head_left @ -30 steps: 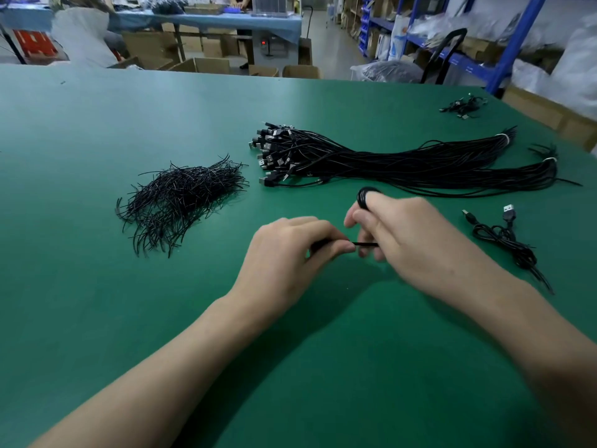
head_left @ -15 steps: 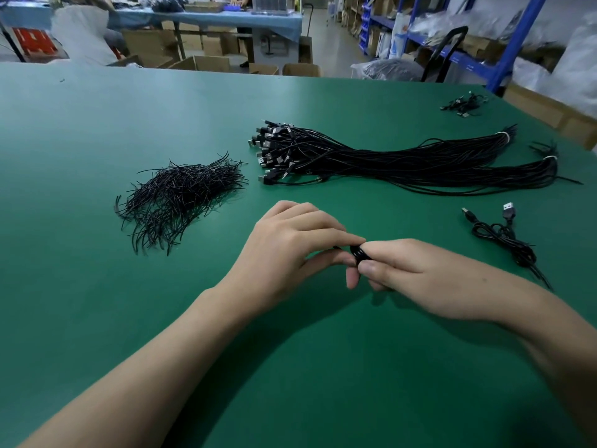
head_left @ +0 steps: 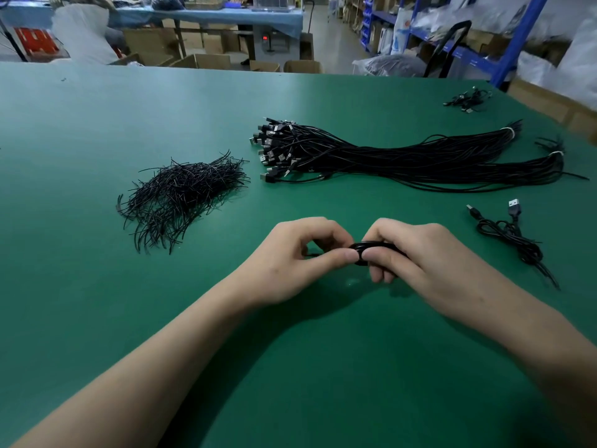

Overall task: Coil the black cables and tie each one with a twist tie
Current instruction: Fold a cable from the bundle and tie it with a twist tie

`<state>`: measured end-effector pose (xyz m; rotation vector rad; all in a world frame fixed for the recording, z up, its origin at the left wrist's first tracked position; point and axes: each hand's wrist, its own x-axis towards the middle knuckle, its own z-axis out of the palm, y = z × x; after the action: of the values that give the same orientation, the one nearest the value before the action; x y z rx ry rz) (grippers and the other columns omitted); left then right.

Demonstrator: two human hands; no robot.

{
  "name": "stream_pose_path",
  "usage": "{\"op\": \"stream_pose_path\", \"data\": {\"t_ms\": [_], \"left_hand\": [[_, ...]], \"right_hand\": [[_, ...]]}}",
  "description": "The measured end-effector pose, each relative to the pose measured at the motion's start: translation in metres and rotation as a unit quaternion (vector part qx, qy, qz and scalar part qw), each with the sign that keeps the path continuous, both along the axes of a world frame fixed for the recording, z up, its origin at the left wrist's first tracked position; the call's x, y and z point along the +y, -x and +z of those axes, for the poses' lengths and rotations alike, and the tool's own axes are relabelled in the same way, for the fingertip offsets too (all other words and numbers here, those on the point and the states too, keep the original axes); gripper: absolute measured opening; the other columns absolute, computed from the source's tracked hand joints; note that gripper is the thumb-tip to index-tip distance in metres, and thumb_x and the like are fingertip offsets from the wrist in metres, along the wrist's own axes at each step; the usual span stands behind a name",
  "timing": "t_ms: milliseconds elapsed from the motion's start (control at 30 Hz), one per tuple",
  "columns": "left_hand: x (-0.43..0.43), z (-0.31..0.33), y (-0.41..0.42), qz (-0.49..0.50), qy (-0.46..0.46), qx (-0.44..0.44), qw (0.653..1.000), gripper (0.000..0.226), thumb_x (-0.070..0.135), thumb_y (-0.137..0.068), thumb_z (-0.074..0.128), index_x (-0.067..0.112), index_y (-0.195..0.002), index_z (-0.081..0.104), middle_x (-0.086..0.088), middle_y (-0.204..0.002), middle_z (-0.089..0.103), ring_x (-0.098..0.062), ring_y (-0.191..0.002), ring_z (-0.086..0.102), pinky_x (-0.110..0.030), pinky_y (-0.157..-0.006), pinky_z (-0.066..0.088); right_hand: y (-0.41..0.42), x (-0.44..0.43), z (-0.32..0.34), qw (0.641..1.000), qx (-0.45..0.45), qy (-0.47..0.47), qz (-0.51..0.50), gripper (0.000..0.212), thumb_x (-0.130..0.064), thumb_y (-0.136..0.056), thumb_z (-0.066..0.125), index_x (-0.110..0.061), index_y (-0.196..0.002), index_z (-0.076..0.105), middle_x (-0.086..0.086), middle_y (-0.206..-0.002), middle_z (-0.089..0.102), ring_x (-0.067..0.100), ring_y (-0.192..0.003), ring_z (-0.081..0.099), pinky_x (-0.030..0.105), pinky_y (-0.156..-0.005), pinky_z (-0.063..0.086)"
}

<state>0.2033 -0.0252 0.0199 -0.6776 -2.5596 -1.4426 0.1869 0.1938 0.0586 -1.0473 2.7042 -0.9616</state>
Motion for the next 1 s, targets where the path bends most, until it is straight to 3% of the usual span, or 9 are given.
{"op": "stream_pose_path", "data": {"t_ms": [100,300,400,467,567,700,867,933,1000], "left_hand": [[-0.002,-0.001,-0.001,-0.049,-0.048,-0.105,0.992,0.005,0.023,-0.096,0.069,0.020,-0.093,0.069,0.011,-0.082,0.060,-0.003,-0.075,0.051,-0.026,-0.066,0.037],[-0.001,-0.004,-0.003,-0.089,-0.033,-0.138,0.986,0.005,0.025,-0.096,0.068,0.023,-0.091,0.068,0.002,-0.079,0.068,-0.012,-0.073,0.054,-0.034,-0.068,0.043],[0.001,-0.005,-0.005,-0.105,-0.042,-0.170,0.979,0.011,0.026,-0.094,0.070,0.017,-0.089,0.069,-0.004,-0.076,0.073,-0.012,-0.064,0.054,-0.025,-0.060,0.043],[0.001,-0.006,-0.006,-0.125,-0.067,-0.210,0.967,0.013,0.023,-0.095,0.070,0.012,-0.090,0.071,-0.005,-0.072,0.073,-0.007,-0.053,0.051,-0.018,-0.052,0.040],[0.004,-0.008,-0.007,-0.141,-0.076,-0.241,0.957,0.012,0.021,-0.097,0.067,0.012,-0.091,0.073,0.000,-0.070,0.072,-0.004,-0.054,0.055,-0.015,-0.054,0.041],[0.007,-0.006,-0.009,-0.165,-0.097,-0.259,0.947,0.014,0.018,-0.100,0.062,0.013,-0.092,0.072,0.003,-0.069,0.071,-0.005,-0.059,0.061,-0.016,-0.059,0.045],[0.010,-0.002,-0.009,-0.165,-0.144,-0.240,0.946,0.022,0.015,-0.100,0.058,0.020,-0.083,0.072,0.005,-0.067,0.071,-0.002,-0.058,0.061,-0.013,-0.060,0.046],[0.012,0.000,-0.009,-0.137,-0.166,-0.221,0.951,0.022,0.016,-0.100,0.059,0.019,-0.082,0.072,0.005,-0.066,0.071,0.001,-0.054,0.059,-0.011,-0.056,0.044],[0.012,-0.001,-0.007,-0.076,-0.180,-0.187,0.963,0.022,0.022,-0.098,0.061,0.020,-0.079,0.073,0.004,-0.067,0.071,-0.003,-0.050,0.053,-0.016,-0.052,0.041]], "right_hand": [[-0.003,0.001,-0.002,0.998,0.054,-0.032,0.013,0.026,-0.046,-0.097,0.045,-0.025,-0.088,0.057,-0.013,-0.069,0.063,0.011,-0.069,0.059,0.026,-0.063,0.045],[-0.002,0.003,-0.003,0.989,0.089,-0.102,0.051,0.050,-0.061,-0.090,0.028,-0.026,-0.097,0.063,-0.015,-0.071,0.062,0.009,-0.069,0.058,0.027,-0.069,0.045],[-0.002,0.004,-0.004,0.993,0.050,-0.086,0.070,0.035,-0.059,-0.091,0.036,-0.030,-0.095,0.057,-0.014,-0.069,0.064,0.009,-0.069,0.059,0.023,-0.065,0.044],[-0.001,0.005,-0.005,0.994,0.015,-0.083,0.073,0.015,-0.050,-0.096,0.048,-0.036,-0.094,0.042,-0.013,-0.070,0.065,0.011,-0.068,0.059,0.023,-0.064,0.045],[0.002,0.005,-0.001,0.990,-0.012,-0.109,0.093,0.022,-0.036,-0.100,0.053,-0.036,-0.092,0.032,-0.014,-0.074,0.066,0.014,-0.064,0.058,0.021,-0.061,0.044],[0.006,0.008,0.009,0.984,-0.035,-0.123,0.124,0.021,-0.040,-0.099,0.052,-0.041,-0.091,0.033,-0.014,-0.072,0.067,0.014,-0.064,0.058,0.025,-0.060,0.046],[0.010,0.010,0.021,0.992,-0.045,-0.005,0.122,0.020,-0.037,-0.088,0.068,-0.028,-0.089,0.050,-0.013,-0.075,0.072,0.011,-0.071,0.067,0.016,-0.061,0.046],[0.013,0.011,0.023,0.995,0.039,0.059,0.073,0.022,-0.036,-0.083,0.074,-0.021,-0.089,0.060,-0.008,-0.089,0.071,0.013,-0.087,0.068,0.026,-0.076,0.052],[0.012,0.013,0.017,0.979,0.161,0.120,-0.025,0.017,-0.033,-0.087,0.072,-0.018,-0.089,0.063,-0.007,-0.098,0.066,0.013,-0.098,0.063,0.027,-0.083,0.049]]}}
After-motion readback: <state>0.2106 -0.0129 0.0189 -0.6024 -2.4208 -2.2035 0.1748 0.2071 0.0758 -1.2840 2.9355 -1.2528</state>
